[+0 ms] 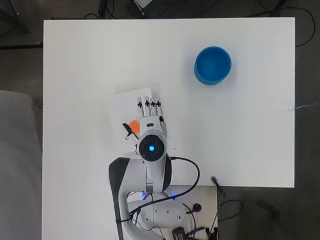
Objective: Teleoperate dual arm-hand system to pick and place objects
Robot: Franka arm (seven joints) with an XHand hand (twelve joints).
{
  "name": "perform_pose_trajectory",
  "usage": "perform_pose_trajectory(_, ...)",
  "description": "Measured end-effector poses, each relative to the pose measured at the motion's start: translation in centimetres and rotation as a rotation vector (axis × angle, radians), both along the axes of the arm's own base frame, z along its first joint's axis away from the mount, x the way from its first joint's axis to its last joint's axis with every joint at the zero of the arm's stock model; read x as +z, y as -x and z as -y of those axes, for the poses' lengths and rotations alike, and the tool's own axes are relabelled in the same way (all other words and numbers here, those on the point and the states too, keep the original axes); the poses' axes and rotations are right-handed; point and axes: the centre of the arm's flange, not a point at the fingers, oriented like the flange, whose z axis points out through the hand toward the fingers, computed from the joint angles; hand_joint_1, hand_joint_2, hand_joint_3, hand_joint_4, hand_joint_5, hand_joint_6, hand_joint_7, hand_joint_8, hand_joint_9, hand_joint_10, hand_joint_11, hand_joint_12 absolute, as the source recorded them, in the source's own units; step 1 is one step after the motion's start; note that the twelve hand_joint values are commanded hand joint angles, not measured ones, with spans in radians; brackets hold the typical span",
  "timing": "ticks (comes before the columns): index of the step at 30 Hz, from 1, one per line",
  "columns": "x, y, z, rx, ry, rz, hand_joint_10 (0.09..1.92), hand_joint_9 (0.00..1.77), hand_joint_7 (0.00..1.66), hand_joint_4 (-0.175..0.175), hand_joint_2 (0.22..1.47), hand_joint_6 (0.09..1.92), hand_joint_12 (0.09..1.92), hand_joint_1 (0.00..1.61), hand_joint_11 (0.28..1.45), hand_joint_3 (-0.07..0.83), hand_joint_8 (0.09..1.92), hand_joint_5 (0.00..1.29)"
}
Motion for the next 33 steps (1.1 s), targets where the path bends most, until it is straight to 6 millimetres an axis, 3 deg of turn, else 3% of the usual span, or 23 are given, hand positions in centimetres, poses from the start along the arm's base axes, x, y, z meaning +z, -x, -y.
perform_pose_trajectory(4,-1.1,0.1,3.5,0.076,-0.058,0.130,0.09,0.46,0.37,0.027,0.99,0.09,0.09,0.16,0.46,-0.003,0.09,0.30)
perform_pose_trajectory(7,-3.7,0.1,4.2,0.108,-0.093,0.140,0.09,0.44,0.34,0.022,0.98,0.09,0.09,0.18,0.45,-0.008,0.09,0.26)
perform_pose_trajectory(11,-6.5,0.4,3.8,0.113,-0.153,0.107,0.09,0.41,0.28,0.018,0.93,0.09,0.09,0.16,0.45,-0.020,0.09,0.19)
perform_pose_trajectory(17,-12.5,0.6,3.1,0.120,-0.258,0.035,0.09,0.39,0.20,-0.003,0.92,0.09,0.09,0.21,0.47,-0.008,0.09,0.05)
perform_pose_trajectory(24,-18.7,1.8,1.6,0.158,-0.233,0.081,0.09,0.39,0.22,0.018,0.90,0.09,0.09,0.15,0.49,-0.008,0.09,0.10)
perform_pose_trajectory(27,-20.6,2.5,0.3,0.176,-0.220,0.082,0.09,0.38,0.22,0.026,0.90,0.09,0.09,0.16,0.49,-0.006,0.09,0.11)
perform_pose_trajectory(33,-22.1,2.8,-1.0,0.188,-0.251,0.046,0.09,0.39,0.24,0.017,0.92,0.09,0.09,0.21,0.49,0.002,0.09,0.16)
